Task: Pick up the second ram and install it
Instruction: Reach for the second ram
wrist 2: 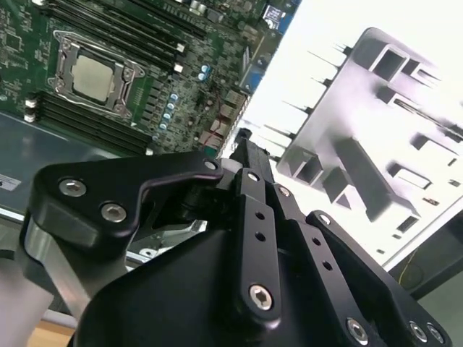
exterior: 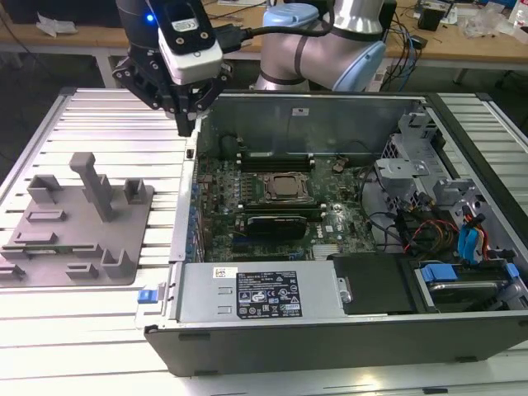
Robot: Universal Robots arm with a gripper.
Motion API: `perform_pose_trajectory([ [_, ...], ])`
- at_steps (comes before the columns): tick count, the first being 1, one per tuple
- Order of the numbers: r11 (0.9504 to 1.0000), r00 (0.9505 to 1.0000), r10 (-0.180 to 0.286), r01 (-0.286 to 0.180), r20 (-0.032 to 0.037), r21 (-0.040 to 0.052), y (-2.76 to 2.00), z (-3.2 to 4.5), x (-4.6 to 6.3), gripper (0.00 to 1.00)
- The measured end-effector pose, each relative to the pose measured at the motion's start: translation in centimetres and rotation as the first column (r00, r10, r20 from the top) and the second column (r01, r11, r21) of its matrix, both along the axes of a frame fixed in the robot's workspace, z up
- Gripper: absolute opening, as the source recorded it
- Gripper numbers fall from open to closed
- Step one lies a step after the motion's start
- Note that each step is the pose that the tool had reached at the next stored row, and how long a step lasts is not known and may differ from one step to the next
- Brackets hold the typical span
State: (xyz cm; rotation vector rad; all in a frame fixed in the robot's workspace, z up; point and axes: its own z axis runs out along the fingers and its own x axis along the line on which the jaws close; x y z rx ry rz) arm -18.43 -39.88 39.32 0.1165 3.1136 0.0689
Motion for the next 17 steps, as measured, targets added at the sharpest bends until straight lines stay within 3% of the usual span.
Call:
perform_pose_trajectory([
  [17, 1.0, 1.0, 0.0, 0.0, 0.0, 0.0, 0.0, -0.02, -5.1, 0.08],
])
